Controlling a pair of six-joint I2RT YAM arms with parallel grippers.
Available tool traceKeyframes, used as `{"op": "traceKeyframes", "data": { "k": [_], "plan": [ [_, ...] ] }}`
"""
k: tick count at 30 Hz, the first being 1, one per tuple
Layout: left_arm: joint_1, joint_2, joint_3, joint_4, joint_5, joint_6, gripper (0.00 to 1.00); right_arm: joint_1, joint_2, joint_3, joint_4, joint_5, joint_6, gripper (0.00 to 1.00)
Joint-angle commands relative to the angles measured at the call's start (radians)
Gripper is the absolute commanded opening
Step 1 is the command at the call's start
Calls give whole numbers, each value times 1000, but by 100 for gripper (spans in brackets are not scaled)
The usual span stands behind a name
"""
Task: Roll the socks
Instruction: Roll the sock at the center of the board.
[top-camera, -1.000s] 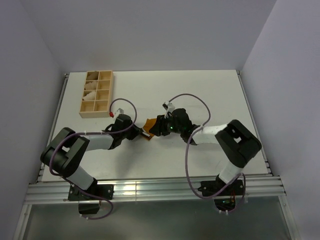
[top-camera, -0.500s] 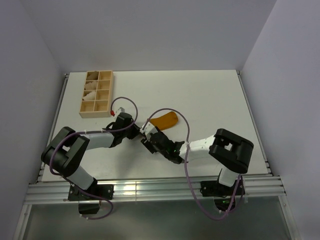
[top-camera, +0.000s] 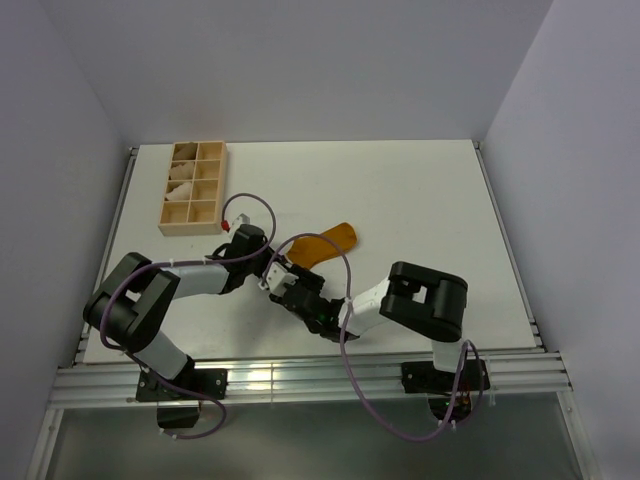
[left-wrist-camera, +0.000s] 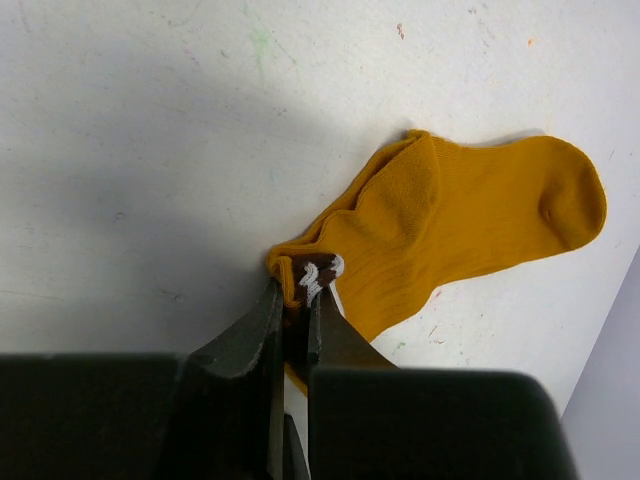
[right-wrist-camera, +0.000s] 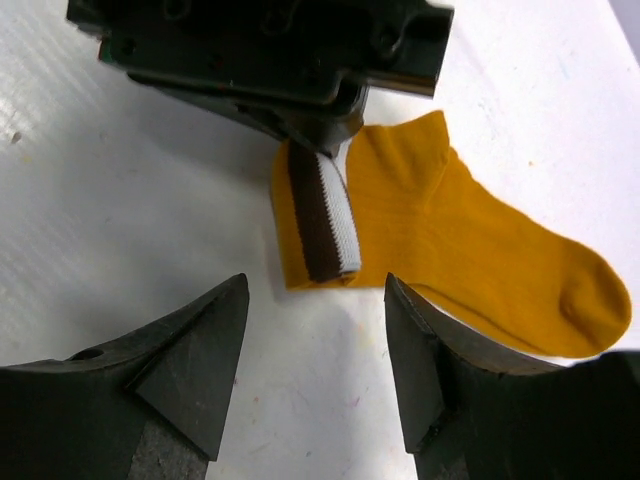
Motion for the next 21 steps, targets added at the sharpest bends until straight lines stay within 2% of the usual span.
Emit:
{"op": "traceKeyframes", "data": {
  "k": [1,5,7,10,14,17,21],
  "plan": [
    [0,22,7,-45,-8,31,0,1,48,41,55,42,-52,64],
    [0,21,4,-42,-2,30,0,1,84,62,45,31,-52,57],
    [0,21,5,-45,-2,31,0,1,97,76,35,24,-54,50],
    [0,18,5,-48,1,28,1,1,120,85,21,21,-46,37],
    [0,4,-10,-36,0,13,1,-2,125,90,-10,10,-22,13],
    [0,-19,-32,-20,-11,-2,12,-11,113,90,-54,-31,29,2],
    [0,-51,-50,-7,-25,-18,25,-36,88,78,-88,-97,110,0]
  ]
}}
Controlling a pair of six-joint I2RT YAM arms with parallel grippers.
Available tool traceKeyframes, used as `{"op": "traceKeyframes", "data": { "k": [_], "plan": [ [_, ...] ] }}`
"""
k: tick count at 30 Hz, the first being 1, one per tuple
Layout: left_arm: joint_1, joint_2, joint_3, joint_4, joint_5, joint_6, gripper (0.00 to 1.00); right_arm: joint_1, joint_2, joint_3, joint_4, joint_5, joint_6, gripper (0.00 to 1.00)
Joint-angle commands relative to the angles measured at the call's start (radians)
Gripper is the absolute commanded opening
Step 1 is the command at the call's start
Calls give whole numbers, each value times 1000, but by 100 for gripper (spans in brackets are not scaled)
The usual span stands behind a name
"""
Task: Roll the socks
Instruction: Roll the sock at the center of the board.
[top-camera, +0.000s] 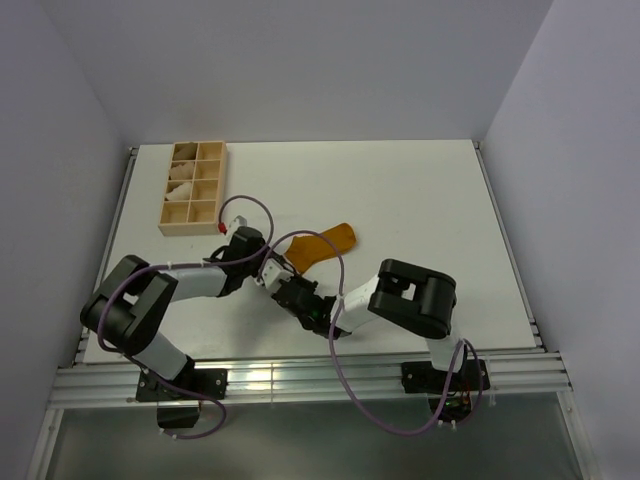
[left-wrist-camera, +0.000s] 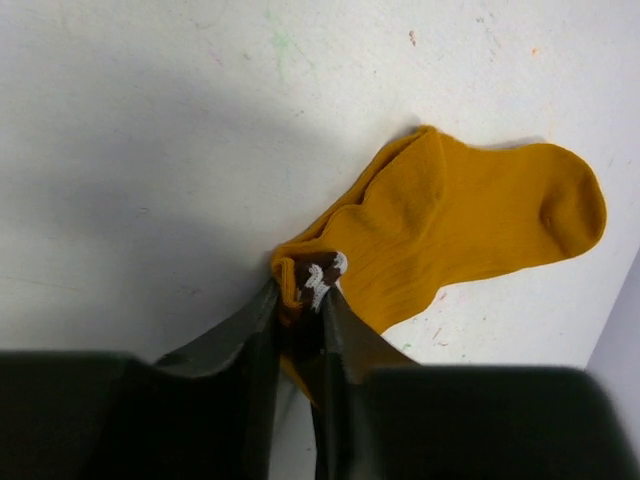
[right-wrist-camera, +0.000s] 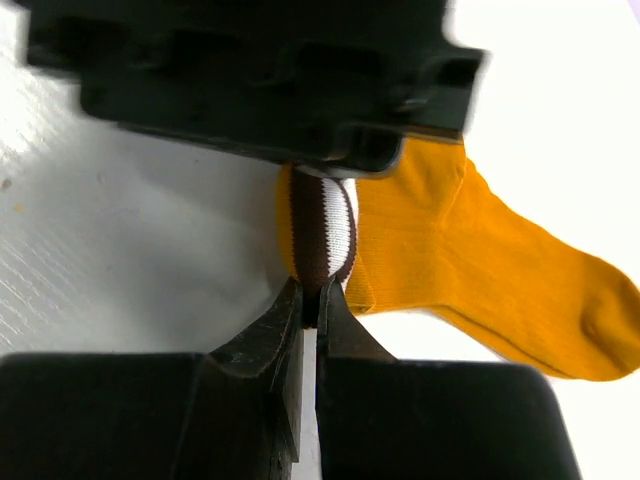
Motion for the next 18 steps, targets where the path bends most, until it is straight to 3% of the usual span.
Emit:
{"op": "traceKeyframes", "data": {
  "k": [1,5,10,13,18],
  "plan": [
    [-1,-49,-34,-17,-19,-13,31,-36,-10,2,-103,-126,117,0],
    [2,-80,-60,-14,-43,-32,44,-65,-21,0,-138,-195,171,0],
    [11,-165,-130,18,-95,-66,62,-131,-56,-10,-167,-393,281,0],
    [14,-216,-159,41,-115,-66,67,-200,-79,-35,-164,-549,370,0],
    [14,-230,-172,87,-95,-46,68,-298,-84,-46,-149,-729,476,0]
  ]
}}
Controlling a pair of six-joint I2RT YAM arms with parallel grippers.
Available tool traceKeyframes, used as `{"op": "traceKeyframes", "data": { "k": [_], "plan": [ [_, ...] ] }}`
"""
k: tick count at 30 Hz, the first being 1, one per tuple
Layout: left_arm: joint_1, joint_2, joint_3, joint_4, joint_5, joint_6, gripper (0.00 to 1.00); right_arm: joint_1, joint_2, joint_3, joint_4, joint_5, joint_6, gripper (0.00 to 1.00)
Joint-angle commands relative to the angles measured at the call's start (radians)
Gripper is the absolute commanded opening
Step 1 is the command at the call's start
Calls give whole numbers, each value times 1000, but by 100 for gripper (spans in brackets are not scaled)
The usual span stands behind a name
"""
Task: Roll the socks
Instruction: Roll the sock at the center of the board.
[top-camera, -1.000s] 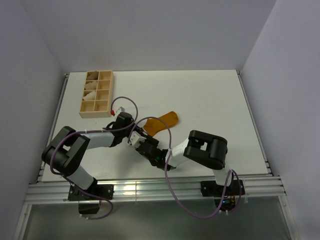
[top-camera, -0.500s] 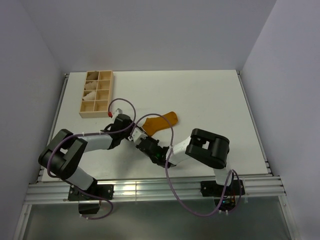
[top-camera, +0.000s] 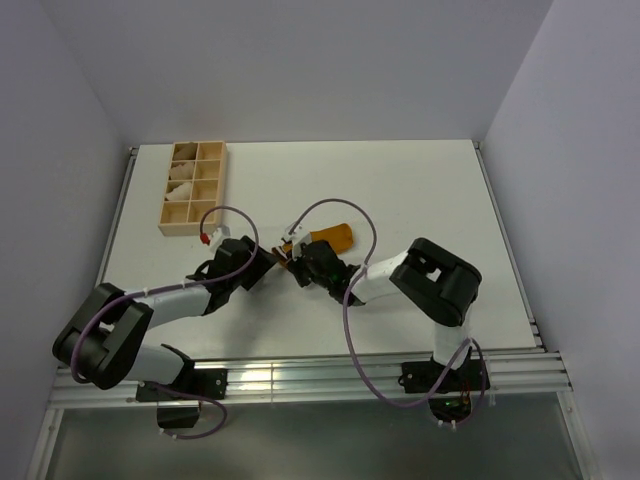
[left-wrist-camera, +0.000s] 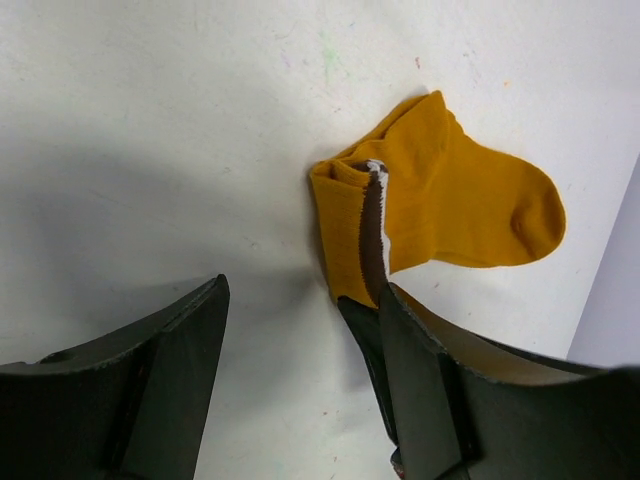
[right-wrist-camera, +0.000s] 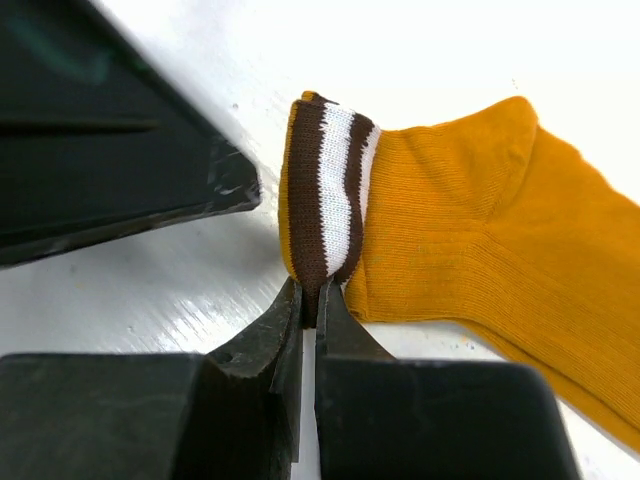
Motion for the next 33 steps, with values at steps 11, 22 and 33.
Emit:
{"op": "traceKeyframes", "data": {
  "k": [11,22,33],
  "plan": [
    [3,39,20,93,23,33,64,-169,68,-50,25,-568,336,0],
    [-3,74,31,101,43,32,60,-252,154,-70,243,-797,597,0],
    [-25,68,16,106,41,30,57,-296,245,-67,364,-857,795,0]
  ]
}}
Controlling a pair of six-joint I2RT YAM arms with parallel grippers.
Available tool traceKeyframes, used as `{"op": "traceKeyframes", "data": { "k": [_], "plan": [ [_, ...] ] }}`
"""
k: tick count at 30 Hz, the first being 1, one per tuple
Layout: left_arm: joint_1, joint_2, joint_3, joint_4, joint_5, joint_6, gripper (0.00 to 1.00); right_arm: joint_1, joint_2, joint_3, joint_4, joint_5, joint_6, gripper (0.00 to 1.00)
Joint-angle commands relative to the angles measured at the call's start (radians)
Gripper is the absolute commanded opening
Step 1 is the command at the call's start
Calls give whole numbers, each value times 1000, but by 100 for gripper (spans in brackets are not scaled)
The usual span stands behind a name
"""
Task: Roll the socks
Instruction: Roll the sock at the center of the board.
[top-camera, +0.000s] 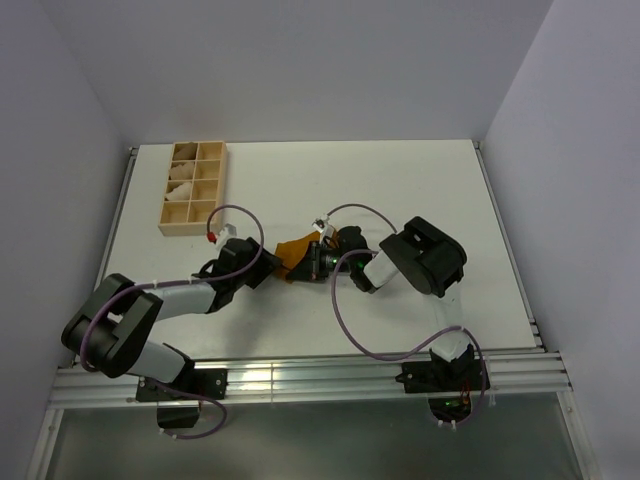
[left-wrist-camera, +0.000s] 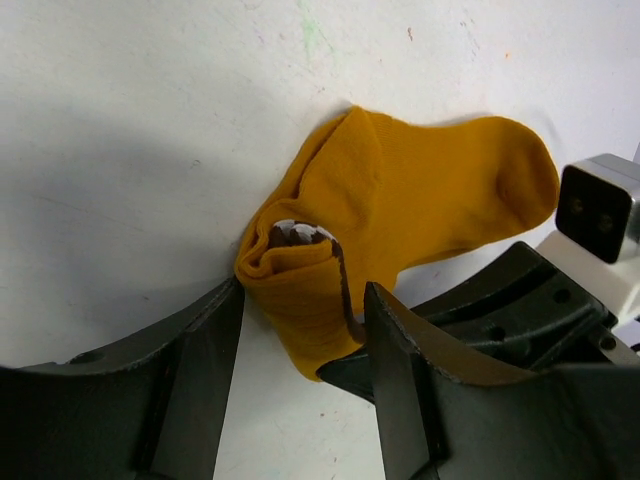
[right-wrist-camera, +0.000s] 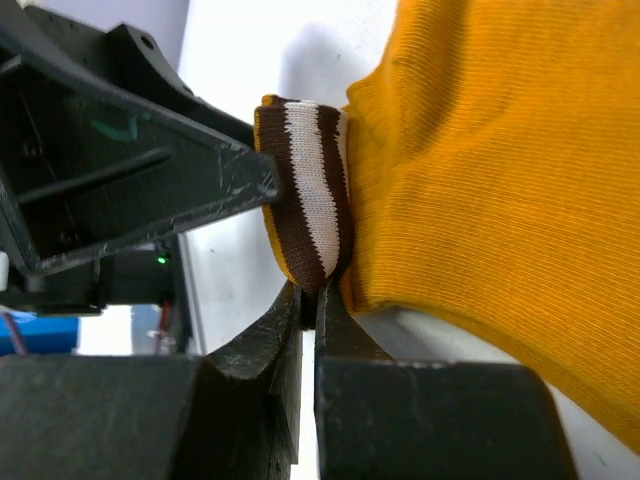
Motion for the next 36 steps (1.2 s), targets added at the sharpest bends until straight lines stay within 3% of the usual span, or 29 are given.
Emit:
{"op": "traceKeyframes", "data": {
  "k": [1,5,9,20,24,26,32,36],
  "plan": [
    [-14,1,5,33,3,13,57,-8,49,-15,-4,-33,85,0],
    [-15,-1,-6,29,-11,14,56,-16,77,14,-56,-53,86,0],
    [-17,7,-8,36,-8,16,54,-27,103,13,7,-81,139,0],
    [-17,71,18,35,-3,16,33,-37,141,22,41,-122,201,1],
    [-17,68,41,-3,-20,22,18,-37,123,15,-16,-104,171,13],
    [-17,80,63,-43,-31,27,12,-37,78,2,-60,-66,120,26],
    [-15,108,89,-74,-18,30,10,-34,-159,-50,-310,100,-107,49],
    [-15,114,106,-94,-15,40,9,-5,-360,-64,-494,331,-302,56]
  ]
}}
